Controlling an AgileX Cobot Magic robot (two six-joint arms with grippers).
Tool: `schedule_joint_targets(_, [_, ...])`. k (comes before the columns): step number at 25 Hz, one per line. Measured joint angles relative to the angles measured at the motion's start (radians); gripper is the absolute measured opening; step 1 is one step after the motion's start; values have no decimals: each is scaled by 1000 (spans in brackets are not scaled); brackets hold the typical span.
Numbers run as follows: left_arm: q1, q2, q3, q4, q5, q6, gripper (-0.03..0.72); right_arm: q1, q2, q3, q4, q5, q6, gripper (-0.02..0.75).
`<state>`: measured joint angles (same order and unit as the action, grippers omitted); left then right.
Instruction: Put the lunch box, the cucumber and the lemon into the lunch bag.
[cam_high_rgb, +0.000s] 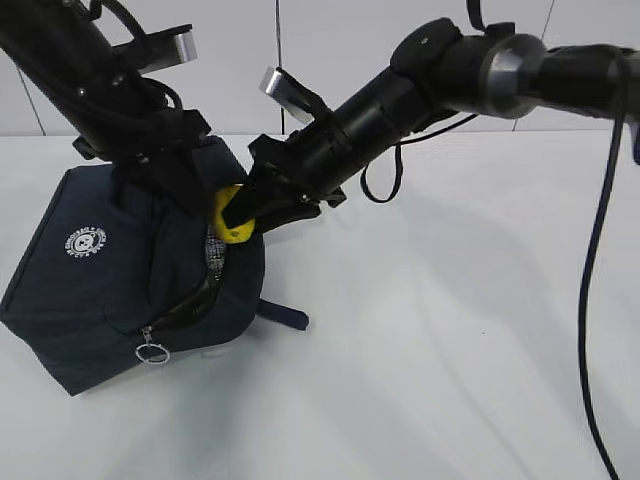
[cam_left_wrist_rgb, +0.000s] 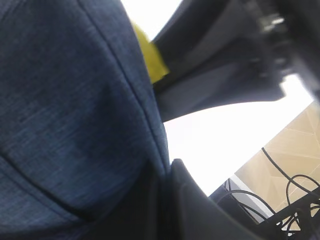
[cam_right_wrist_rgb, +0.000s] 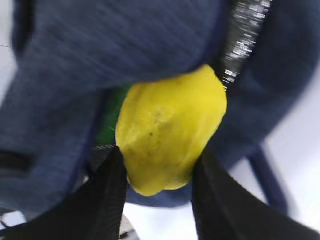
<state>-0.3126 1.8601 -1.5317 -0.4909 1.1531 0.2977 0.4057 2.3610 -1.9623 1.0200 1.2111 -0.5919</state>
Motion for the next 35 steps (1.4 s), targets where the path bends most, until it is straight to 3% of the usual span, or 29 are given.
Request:
schedule_joint_targets(6, [0, -22, 0, 0, 0, 0, 5, 0, 84, 0, 150, -2, -80, 289])
schedule_joint_targets(10, [0, -24, 0, 0, 0, 0, 5, 0, 116, 0, 192, -5, -95, 292])
schedule_joint_targets(17, [0, -24, 0, 0, 2, 0, 4, 2, 125, 0, 198, -12, -104, 373])
schedule_joint_targets(32, [0, -24, 0, 0, 3, 0, 5, 2, 125, 0, 109, -36, -102, 393])
schedule_joint_targets(35, [0, -24, 0, 0, 3, 0, 5, 2, 125, 0, 96, -40, -102, 448])
